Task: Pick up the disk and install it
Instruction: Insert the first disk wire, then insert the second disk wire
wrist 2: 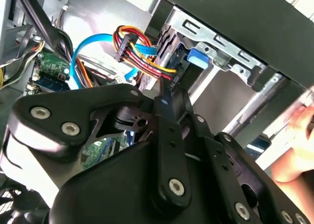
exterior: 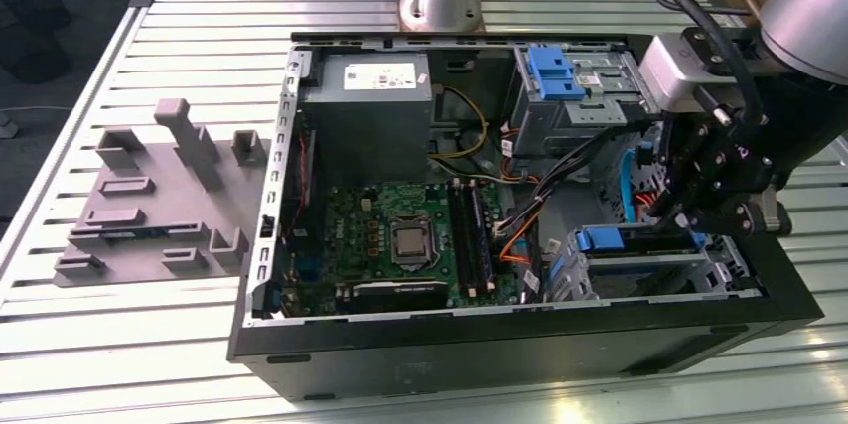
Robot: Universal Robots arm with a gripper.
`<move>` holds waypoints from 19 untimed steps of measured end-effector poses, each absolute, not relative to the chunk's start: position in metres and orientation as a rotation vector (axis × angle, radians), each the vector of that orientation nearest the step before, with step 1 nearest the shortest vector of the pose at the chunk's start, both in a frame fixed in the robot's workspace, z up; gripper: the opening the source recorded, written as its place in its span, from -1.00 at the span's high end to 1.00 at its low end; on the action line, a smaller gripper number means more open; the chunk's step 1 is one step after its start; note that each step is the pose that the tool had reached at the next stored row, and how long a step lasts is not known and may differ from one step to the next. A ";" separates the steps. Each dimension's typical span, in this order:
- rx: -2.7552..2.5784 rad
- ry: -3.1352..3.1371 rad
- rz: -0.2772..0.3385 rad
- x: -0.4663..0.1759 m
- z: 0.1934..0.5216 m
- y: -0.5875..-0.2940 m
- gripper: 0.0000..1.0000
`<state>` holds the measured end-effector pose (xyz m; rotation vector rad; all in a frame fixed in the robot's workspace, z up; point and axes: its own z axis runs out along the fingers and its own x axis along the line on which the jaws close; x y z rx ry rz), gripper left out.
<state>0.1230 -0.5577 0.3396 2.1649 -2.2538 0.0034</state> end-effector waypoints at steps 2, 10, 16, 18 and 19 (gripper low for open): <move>2.165 -2.254 0.003 0.123 0.341 -0.558 0.52; 2.165 -2.254 0.003 0.123 0.342 -0.558 0.79; 2.165 -2.254 0.003 0.123 0.343 -0.558 0.79; 2.165 -2.254 0.003 0.123 0.343 -0.558 0.79; 2.165 -2.254 0.003 0.123 0.343 -0.558 0.79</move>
